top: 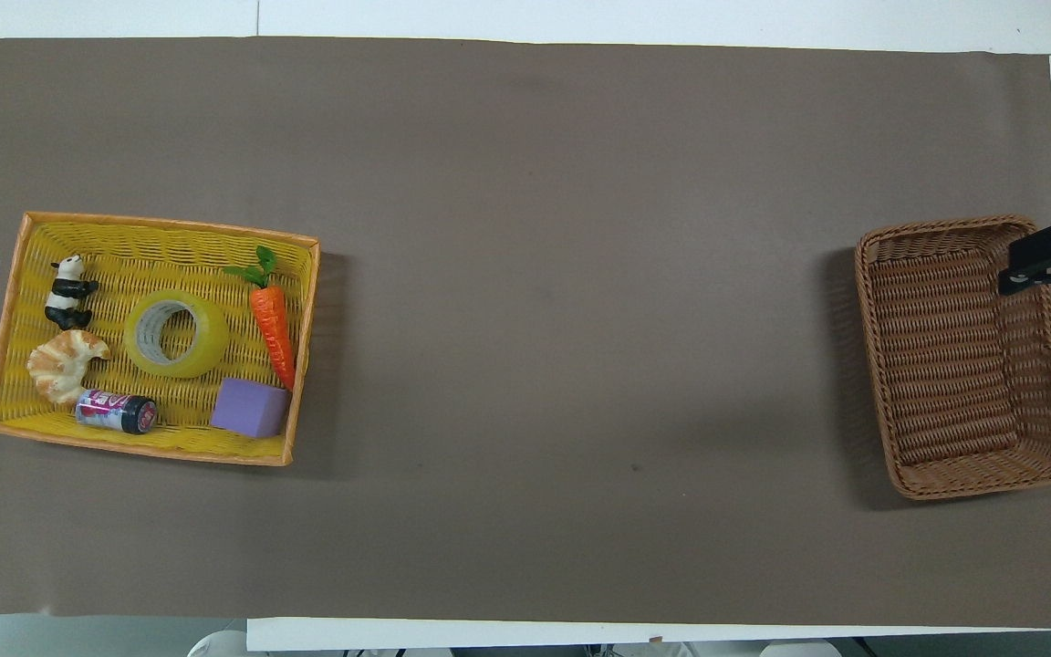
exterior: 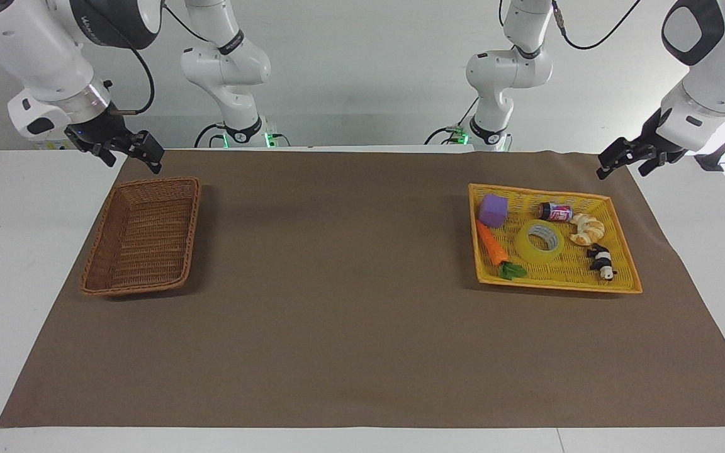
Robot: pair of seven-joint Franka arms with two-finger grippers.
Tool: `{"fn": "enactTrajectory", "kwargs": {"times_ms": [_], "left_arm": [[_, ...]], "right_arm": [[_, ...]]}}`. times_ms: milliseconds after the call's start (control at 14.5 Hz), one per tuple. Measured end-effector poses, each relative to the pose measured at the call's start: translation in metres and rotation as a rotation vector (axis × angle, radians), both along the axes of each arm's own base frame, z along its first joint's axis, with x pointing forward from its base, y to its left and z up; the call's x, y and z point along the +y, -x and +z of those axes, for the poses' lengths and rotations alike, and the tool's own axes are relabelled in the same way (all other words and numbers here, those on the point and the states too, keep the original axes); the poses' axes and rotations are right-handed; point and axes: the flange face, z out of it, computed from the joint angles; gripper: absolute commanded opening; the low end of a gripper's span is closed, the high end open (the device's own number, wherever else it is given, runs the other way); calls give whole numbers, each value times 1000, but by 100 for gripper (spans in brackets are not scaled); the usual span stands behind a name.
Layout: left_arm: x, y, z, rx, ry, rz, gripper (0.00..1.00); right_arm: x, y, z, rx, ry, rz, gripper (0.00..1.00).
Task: Move tape to another basket
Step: 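Move the left gripper toward the yellow tape roll in the yellow basket, then lower the left gripper into the tape roll's hole and close it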
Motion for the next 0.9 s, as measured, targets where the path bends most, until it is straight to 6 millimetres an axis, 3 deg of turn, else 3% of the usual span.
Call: {"fn": "enactTrajectory", "kwargs": {"times_ms": [277,415,553,761,899], "left_arm": [[9,-2,-15,24,-2,16,100],[25,-2,-32,-15,-4,45,100],[33,6,-78,-69,-4,63,100],[29,32,-168,-78,-4,63,100],[23,38,-200,-85,-6,55,100]], "right_arm": [[0,0,0,0,0,0,99],[0,0,0,0,0,0,99],[0,0,0,0,0,0,99],[0,0,0,0,0,0,99],[0,0,0,0,0,0,99]]}}
